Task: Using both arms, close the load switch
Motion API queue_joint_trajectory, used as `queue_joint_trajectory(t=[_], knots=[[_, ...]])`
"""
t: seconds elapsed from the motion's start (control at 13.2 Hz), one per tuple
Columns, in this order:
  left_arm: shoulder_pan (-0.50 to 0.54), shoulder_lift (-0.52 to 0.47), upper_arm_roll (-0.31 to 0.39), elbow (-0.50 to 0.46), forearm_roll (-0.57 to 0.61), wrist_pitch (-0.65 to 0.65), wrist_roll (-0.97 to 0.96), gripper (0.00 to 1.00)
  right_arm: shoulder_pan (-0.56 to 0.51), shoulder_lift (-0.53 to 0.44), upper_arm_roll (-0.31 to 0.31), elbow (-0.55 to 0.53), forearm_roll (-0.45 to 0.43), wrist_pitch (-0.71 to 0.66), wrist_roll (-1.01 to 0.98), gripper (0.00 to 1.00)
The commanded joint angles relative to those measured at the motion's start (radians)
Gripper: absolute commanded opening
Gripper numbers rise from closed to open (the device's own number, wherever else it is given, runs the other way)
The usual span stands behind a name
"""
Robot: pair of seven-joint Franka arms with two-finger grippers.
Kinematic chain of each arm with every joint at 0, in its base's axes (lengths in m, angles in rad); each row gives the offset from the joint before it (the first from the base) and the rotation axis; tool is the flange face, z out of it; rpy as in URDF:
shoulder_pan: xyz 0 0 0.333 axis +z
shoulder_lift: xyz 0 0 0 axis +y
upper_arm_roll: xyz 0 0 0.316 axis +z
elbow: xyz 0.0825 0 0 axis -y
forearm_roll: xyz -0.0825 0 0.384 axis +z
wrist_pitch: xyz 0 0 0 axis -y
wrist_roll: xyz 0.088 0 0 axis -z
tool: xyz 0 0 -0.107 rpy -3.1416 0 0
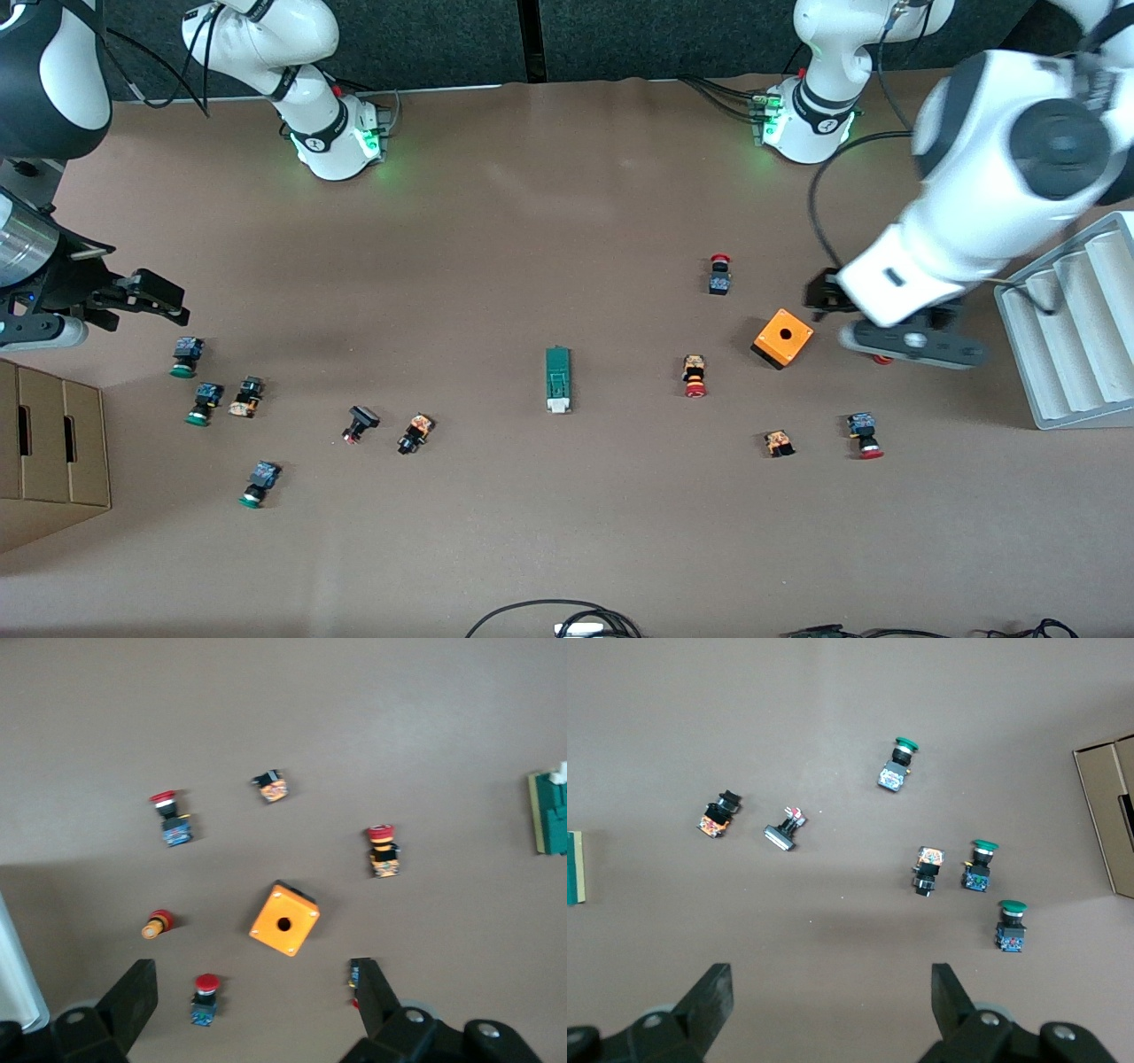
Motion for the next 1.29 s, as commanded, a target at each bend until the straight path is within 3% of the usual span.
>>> queue_joint_trajectory(t=[0.0,0.15,0.3,0.61,1.21], knots=[[-0.108,-0.124,0.244,-0.133,-0.075,0.048,0.055,1.0,0.008,0.001,-0.003,0.01,-0.009,0.007,0.003,1.0],[-0.108,-0.185,0.265,-0.2,-0.043,0.094,0.129,1.0,0.02,0.0,-0.003,0.01,-0.012,0.007,0.003,1.0],[-0.104,-0.211,0.265,-0.208,0.006,0.091,0.133,1.0,0.031,-0.002,-0.003,0.01,-0.017,0.01,0.005,1.0],[-0.076,-0.256,0.266,-0.268,-0.006,0.093,0.118,1.0,0.028,0.001,-0.006,0.01,-0.017,0.01,0.003,1.0],[-0.042,-0.218,0.263,-0.24,-0.024,0.071,0.071,1.0,0.027,0.003,-0.008,0.009,-0.015,0.013,0.003,1.0]])
